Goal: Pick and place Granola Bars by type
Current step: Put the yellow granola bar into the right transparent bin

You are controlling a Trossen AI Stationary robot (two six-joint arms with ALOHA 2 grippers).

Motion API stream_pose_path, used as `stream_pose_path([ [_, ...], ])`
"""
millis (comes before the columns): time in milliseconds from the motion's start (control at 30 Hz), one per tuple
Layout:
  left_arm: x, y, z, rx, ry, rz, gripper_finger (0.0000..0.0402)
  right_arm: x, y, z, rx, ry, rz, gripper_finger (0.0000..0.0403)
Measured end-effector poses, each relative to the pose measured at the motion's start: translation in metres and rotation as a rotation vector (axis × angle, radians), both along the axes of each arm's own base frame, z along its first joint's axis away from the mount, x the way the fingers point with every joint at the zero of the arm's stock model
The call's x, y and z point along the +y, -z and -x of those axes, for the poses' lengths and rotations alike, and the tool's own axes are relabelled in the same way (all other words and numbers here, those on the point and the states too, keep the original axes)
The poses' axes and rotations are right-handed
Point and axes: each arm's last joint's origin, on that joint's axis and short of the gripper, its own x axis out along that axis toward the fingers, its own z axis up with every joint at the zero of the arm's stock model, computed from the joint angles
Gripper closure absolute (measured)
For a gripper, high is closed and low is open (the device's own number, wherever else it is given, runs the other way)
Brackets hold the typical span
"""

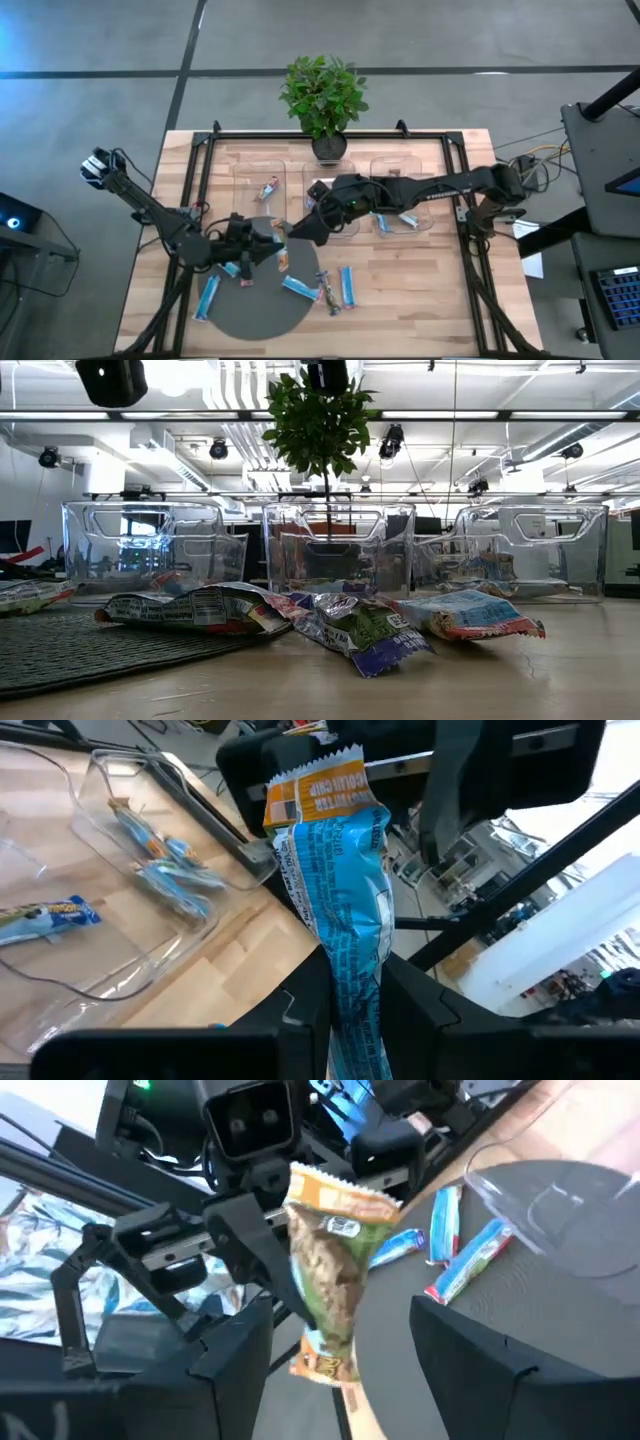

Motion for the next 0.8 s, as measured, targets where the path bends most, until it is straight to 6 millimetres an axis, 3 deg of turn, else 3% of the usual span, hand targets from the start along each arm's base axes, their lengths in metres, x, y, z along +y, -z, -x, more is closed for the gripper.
stream_pose_path([
  [267, 0.001, -0.004, -0.001, -0.032, 0.013, -0.005, 0.0349, 0.002, 0.003, -0.015, -0.007, -0.033, 0.013, 0.0151],
  [600, 0.009, -0.004, -0.007, -0.033, -0.006, -0.004, 0.0349, 0.002, -0.005, -0.017, -0.036, -0.038, 0.026, 0.0123],
  [800, 0.018, -0.005, -0.012, -0.035, 0.006, 0.007, 0.0349, 0.002, 0.003, -0.021, -0.016, -0.034, 0.028, 0.0121],
])
